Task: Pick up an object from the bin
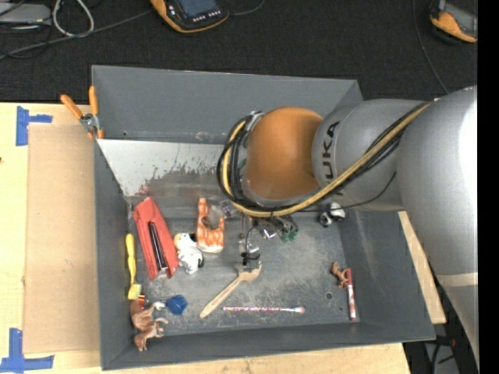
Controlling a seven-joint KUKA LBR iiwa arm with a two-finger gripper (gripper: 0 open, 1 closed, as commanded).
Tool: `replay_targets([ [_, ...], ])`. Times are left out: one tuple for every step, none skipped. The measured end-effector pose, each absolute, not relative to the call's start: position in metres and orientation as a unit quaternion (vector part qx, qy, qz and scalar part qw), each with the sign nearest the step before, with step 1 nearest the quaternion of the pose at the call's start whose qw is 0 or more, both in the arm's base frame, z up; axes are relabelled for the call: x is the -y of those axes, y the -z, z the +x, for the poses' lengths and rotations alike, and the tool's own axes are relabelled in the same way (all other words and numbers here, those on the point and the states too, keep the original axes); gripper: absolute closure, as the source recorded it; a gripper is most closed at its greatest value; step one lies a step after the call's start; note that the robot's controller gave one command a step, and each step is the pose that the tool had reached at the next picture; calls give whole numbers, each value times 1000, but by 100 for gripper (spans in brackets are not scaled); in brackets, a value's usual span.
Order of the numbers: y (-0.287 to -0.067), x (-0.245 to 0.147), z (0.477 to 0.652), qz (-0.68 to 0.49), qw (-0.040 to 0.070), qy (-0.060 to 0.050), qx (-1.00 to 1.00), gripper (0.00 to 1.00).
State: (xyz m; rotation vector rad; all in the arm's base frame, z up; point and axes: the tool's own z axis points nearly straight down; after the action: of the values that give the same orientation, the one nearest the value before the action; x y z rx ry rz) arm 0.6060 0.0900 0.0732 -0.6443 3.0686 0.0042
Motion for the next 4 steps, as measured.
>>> replay_targets([
  [-70, -57, 561, -351, -10, -3, -936, 100],
  [-70, -57, 561, -351, -10, -3, -936, 100],
  [-89, -58, 559, -350, -12, -4, -937, 100],
  [-110, -59, 561, -350, -9, -3, -937, 100],
])
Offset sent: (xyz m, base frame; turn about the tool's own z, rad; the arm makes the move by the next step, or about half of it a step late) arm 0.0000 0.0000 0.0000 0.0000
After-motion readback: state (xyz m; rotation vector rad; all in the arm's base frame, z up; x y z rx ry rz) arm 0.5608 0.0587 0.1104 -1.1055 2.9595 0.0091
